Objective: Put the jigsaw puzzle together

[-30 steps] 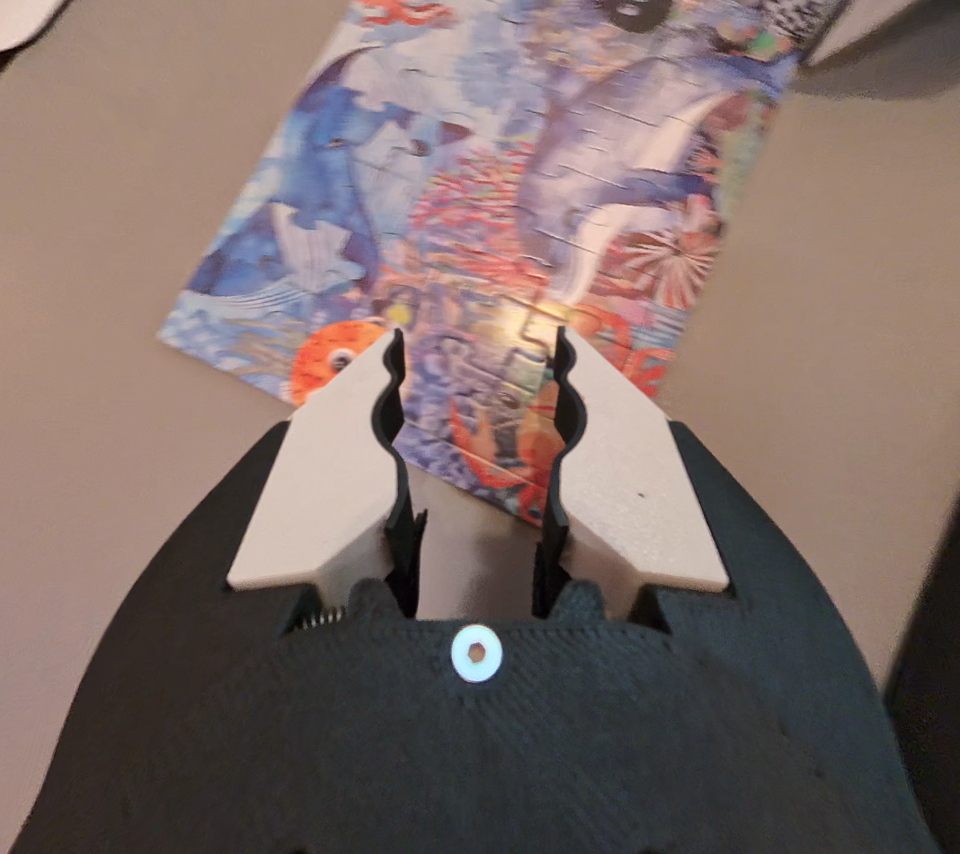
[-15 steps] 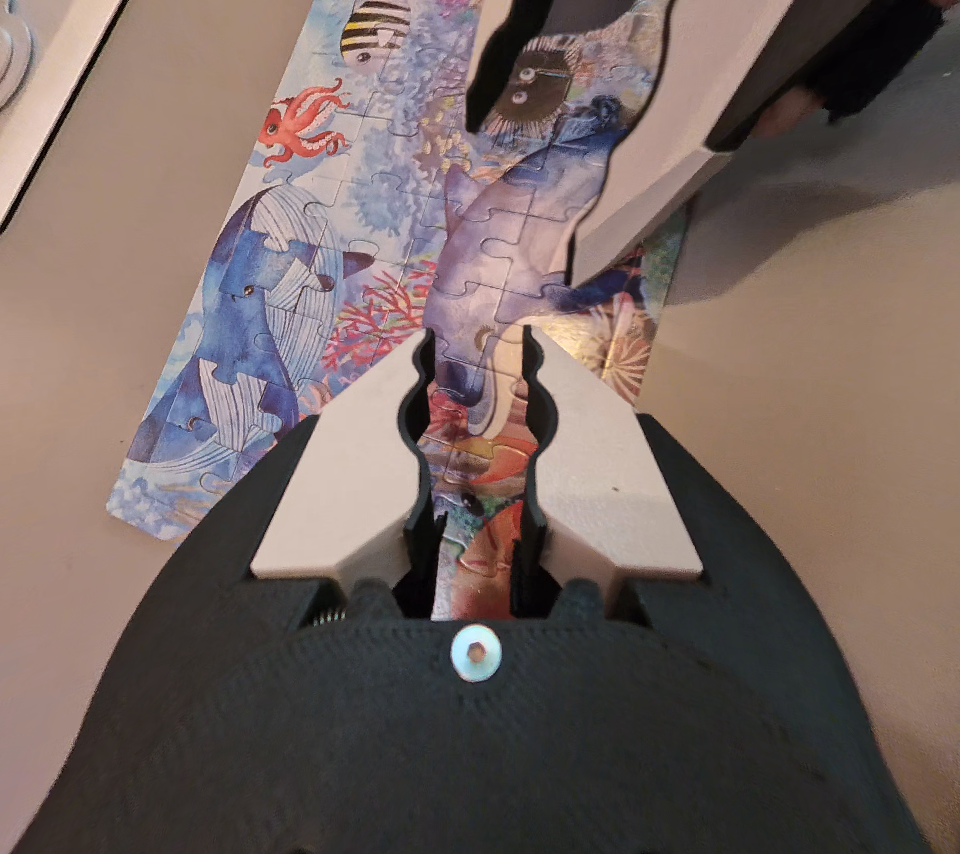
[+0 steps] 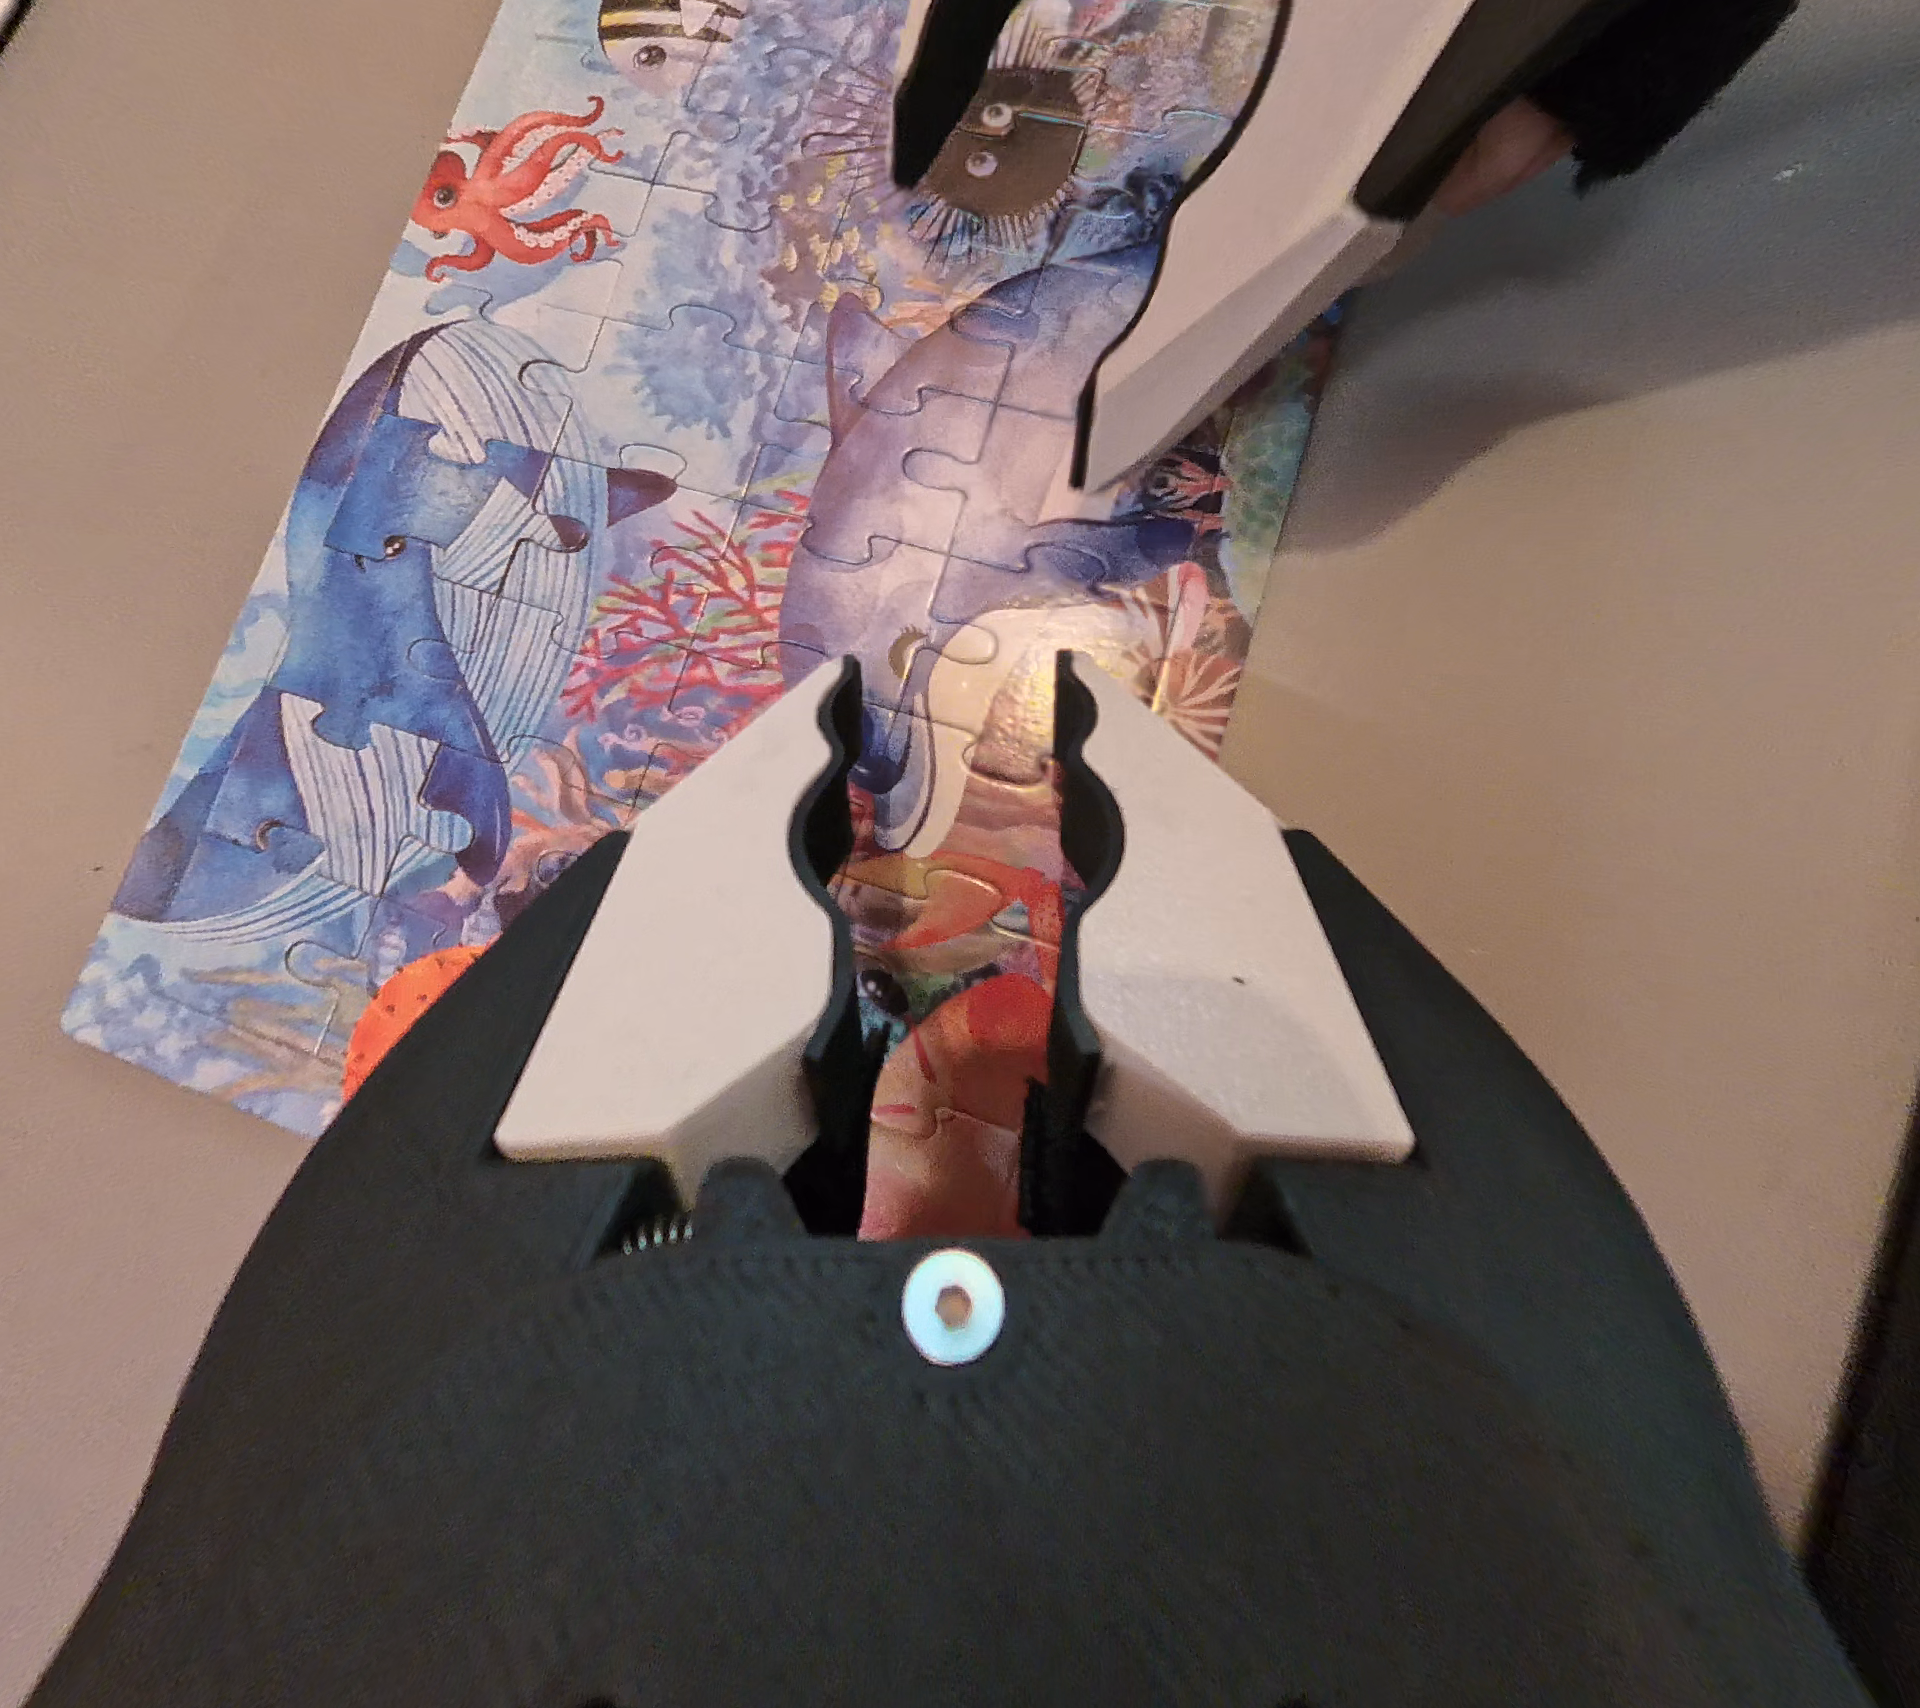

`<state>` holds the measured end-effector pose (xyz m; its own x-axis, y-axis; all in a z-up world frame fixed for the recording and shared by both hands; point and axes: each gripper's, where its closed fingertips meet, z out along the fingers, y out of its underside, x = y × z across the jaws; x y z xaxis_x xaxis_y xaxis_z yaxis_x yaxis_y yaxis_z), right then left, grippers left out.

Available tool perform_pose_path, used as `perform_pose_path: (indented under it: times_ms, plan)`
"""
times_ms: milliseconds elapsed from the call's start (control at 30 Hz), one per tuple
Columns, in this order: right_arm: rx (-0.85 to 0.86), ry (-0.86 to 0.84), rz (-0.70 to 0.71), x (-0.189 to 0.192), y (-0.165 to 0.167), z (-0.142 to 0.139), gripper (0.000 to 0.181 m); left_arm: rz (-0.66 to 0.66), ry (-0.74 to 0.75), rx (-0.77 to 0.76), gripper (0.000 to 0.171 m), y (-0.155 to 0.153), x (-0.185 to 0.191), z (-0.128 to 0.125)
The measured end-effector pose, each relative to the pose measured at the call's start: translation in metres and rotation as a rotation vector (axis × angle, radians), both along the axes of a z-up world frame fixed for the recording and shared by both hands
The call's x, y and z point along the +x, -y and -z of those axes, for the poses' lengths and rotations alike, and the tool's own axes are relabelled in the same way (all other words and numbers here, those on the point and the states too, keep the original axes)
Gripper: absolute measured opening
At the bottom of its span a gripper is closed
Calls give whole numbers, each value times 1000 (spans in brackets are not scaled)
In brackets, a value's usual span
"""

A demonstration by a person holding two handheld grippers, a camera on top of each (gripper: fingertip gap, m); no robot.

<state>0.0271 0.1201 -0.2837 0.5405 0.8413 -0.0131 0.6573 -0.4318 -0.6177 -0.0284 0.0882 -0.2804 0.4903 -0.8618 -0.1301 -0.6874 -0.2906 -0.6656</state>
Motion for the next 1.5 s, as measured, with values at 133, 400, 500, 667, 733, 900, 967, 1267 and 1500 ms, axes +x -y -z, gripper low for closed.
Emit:
perform_pose_path:
  times_ms: [133,400,500,667,733,900,967,1267,1500]
  plan:
    - [19,12,27,14,6,3,71,-12,-38,-4,34,5,-2,4]
    - [24,32,37,24,12,0,64,-97,-2,-26,42,5,-30,-6]
    - [14,7,112,58,13,-1,69,-154,-34,-40,41,12,-62,-1]
    - [2,-4,135,73,16,4,67,-174,29,-84,34,20,-67,6]
    - [-20,25,126,73,17,4,67,-175,-1,-67,40,18,-69,5]
    - [9,-14,138,78,0,-11,72,-245,63,-20,47,-2,-91,-15]
    - [30,-11,137,78,-14,-14,72,-280,32,-5,45,-18,-106,-13]
    - [-37,32,70,53,-39,4,65,-267,33,-105,38,-39,-107,5]
    - [0,28,44,24,-67,-15,68,-317,55,-28,51,-84,-101,-12]
